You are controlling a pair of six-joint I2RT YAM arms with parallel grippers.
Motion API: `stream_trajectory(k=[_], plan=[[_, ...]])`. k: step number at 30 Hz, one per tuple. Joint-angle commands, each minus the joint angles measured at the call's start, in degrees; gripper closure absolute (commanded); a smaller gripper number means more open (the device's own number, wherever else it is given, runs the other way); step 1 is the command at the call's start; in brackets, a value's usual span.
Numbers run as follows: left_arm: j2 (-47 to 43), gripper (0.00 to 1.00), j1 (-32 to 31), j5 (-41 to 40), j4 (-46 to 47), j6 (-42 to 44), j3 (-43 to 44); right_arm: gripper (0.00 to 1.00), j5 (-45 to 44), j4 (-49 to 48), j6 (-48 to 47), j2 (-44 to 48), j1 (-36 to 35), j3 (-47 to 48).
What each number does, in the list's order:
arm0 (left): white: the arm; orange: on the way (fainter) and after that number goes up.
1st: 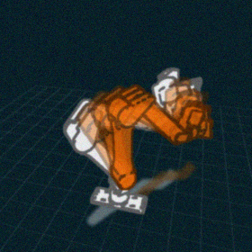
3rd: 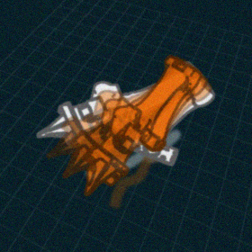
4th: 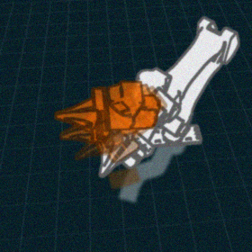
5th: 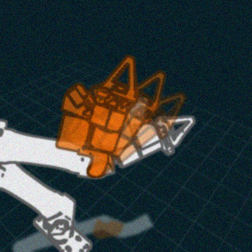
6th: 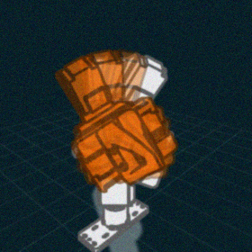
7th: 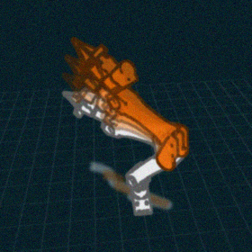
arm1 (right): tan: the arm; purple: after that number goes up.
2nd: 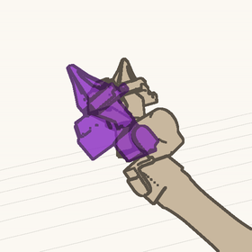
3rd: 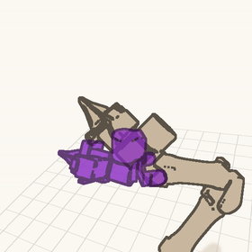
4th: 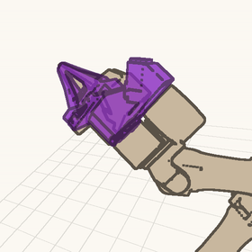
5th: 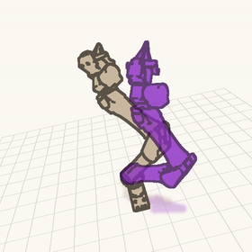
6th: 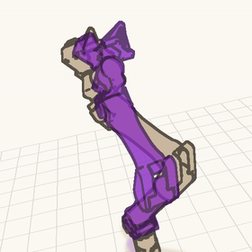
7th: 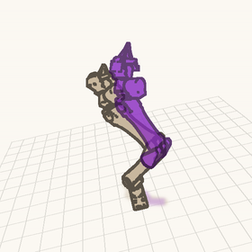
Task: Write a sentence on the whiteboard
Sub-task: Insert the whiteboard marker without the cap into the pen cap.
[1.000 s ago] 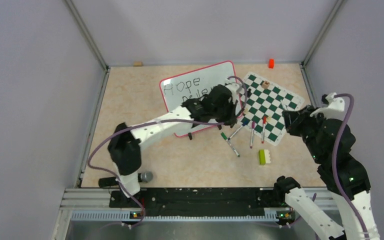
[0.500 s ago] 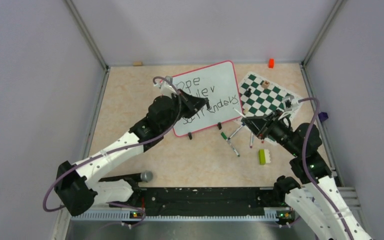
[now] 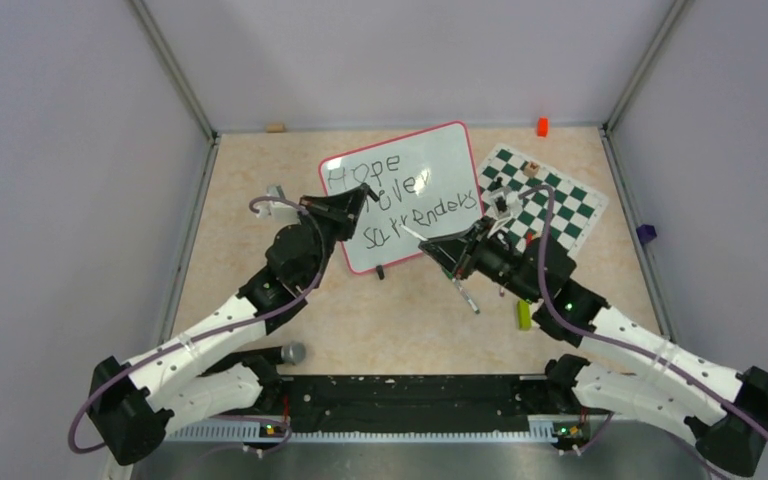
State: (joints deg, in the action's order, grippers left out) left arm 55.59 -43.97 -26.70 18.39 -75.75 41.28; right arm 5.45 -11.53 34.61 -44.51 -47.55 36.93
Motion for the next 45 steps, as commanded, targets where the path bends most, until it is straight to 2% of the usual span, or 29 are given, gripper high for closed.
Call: stream_trajectory(k=[1,8,19,45], plan=[[-2.16,1.00,0.02,-6.12,2.70,-3.06,-1.03,1.00,-8.26,-9.00,-1.67,-5.50,-3.70,4.90],[-3.78,1.00,0.02,-7.08,0.68,-2.75,-1.08,1.00,-12.44,-12.02,-1.21,-10.25,-5.19,7.02],[-3.84,1.00,0.00,-7.54,-0.07,-2.75,-1.25,1.00,-8.80,-14.70,-0.70,-14.98,-5.20,9.24],[-4.81,1.00,0.02,-6.65,-0.81,-5.32,-1.54,1.00,-8.18,-14.79,-1.22,-18.74,-5.19,11.78]])
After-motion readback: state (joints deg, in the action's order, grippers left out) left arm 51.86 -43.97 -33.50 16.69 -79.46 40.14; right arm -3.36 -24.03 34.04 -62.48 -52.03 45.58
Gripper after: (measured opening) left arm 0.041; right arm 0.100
